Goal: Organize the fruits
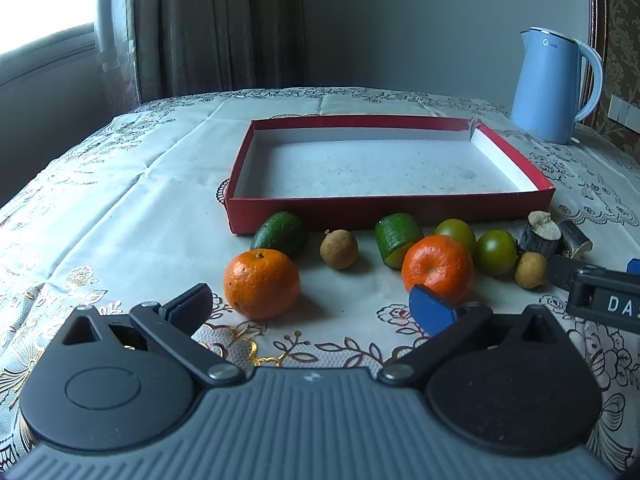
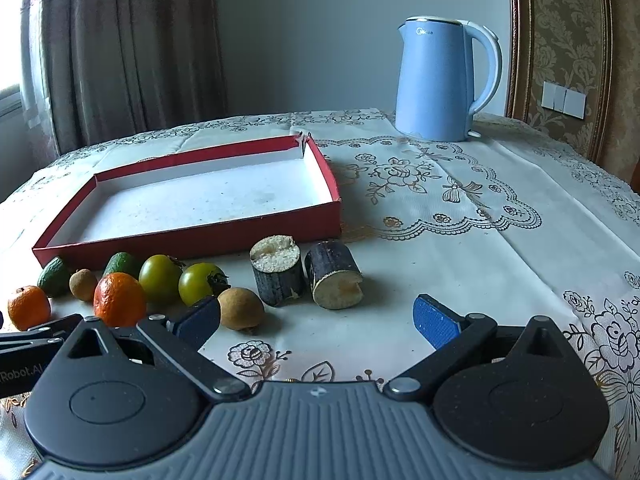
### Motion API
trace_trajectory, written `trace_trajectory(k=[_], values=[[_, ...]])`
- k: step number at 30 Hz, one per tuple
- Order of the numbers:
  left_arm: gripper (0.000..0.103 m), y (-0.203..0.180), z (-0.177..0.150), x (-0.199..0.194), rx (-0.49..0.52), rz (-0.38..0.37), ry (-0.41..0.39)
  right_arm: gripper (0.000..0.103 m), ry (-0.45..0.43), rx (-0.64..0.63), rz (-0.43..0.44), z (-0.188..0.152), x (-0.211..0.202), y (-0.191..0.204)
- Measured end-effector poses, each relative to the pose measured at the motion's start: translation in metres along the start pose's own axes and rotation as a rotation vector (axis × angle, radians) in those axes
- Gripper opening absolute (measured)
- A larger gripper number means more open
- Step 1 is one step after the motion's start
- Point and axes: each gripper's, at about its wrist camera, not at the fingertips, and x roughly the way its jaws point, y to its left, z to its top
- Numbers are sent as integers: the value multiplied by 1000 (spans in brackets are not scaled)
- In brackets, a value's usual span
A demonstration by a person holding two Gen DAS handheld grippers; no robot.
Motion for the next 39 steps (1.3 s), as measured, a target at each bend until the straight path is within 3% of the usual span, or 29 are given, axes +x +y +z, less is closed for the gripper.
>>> trace_trajectory(k=[39], values=[[103,-1,-4,4,7,-5,16,103,5,26,17,-2,1,-8]])
